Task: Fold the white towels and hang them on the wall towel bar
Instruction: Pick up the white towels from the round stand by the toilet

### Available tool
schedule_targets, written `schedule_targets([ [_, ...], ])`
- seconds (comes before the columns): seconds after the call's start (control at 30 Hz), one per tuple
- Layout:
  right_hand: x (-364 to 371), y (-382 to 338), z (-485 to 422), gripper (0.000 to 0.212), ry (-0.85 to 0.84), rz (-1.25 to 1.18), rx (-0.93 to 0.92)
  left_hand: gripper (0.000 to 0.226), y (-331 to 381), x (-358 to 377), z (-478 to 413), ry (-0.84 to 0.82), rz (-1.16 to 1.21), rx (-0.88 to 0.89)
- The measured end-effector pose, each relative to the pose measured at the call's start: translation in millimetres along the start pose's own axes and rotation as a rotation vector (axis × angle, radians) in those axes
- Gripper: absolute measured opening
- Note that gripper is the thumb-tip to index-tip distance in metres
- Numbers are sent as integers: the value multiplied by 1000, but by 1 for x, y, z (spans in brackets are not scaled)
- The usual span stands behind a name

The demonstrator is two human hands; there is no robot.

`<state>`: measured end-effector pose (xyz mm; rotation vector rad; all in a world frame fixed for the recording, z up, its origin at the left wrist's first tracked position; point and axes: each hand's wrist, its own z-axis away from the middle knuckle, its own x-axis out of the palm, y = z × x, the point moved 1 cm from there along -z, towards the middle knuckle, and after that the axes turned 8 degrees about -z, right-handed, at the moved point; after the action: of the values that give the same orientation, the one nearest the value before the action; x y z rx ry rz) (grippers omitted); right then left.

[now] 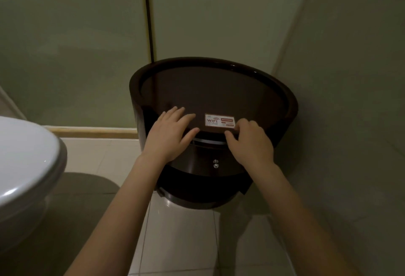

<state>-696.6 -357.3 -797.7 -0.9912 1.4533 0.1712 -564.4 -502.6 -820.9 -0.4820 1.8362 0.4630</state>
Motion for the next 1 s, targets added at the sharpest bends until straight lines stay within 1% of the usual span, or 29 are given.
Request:
schedule_targets([
  [0.07, 11, 5, 6, 21, 6, -10, 57, 52, -1, 9, 2, -23, 11, -2],
  [0.23, 46, 15, 17, 32, -132, 29, 179, 50, -7, 25, 9, -45, 56, -24],
  [0.4, 73, 16, 19, 34, -242, 32, 298, 51, -9, 29, 12, -39, 79, -25],
  [0.6, 89, 17, 20, 33, -244, -24, 337, 50, -10, 29, 10, -29, 53, -20],
  [0.83, 97, 19, 20, 32, -215, -48, 314, 49, -8, 32, 9, -21, 30, -14],
  [1.0, 94, 22, 22, 29, -228, -66, 306, 47, -3, 31, 6, 14, 5, -33],
])
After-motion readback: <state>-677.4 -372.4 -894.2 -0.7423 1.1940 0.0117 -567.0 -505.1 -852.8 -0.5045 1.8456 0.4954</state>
